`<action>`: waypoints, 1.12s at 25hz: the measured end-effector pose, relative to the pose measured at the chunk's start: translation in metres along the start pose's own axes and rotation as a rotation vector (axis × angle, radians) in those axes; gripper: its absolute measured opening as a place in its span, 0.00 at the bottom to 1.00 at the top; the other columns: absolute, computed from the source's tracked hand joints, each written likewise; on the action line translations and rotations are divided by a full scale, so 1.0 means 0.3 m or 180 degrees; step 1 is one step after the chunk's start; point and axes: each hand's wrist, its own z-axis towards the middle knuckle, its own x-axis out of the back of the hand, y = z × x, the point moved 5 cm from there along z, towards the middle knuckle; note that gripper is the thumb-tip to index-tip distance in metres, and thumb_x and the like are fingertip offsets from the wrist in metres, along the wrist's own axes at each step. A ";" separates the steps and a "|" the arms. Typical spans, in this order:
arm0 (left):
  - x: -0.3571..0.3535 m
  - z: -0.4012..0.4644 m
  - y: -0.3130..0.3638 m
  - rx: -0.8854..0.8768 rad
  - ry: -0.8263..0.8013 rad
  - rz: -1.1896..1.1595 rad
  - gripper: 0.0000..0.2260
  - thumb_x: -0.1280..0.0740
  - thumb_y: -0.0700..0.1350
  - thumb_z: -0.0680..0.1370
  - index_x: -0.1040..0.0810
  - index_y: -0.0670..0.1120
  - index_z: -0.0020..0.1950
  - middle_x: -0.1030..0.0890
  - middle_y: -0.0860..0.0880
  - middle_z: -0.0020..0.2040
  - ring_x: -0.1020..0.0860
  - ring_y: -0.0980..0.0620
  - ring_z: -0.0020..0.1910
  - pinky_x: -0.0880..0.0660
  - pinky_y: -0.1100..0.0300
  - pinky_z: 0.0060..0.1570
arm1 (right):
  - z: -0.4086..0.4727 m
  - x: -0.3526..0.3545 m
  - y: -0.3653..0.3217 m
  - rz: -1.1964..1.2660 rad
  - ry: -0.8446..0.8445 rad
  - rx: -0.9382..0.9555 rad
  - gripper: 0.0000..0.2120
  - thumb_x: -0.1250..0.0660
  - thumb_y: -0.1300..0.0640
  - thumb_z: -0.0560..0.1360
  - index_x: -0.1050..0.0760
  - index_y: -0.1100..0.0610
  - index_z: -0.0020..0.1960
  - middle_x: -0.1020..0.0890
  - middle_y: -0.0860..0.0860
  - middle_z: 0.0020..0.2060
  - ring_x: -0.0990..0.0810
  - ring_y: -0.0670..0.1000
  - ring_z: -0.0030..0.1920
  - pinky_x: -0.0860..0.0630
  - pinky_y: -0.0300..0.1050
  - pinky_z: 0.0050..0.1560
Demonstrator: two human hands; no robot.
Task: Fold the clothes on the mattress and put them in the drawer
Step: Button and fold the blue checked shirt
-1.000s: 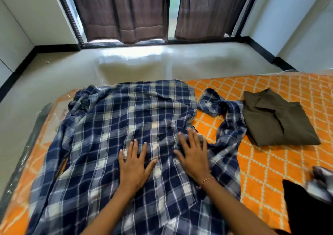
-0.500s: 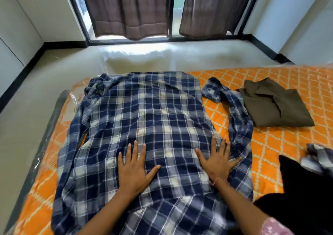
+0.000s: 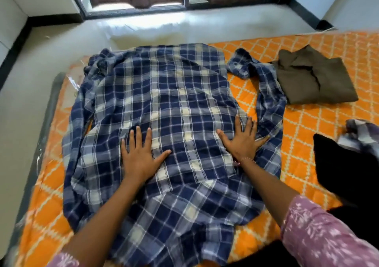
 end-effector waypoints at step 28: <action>0.273 0.267 -0.494 0.1458 0.0252 -0.1558 0.29 0.35 0.52 0.78 0.42 0.44 0.74 0.33 0.40 0.69 0.31 0.40 0.66 0.30 0.49 0.56 | -0.076 -0.004 -0.980 -0.0265 -0.0722 0.1997 0.29 0.48 0.40 0.81 0.49 0.51 0.77 0.53 0.54 0.78 0.55 0.54 0.77 0.55 0.66 0.72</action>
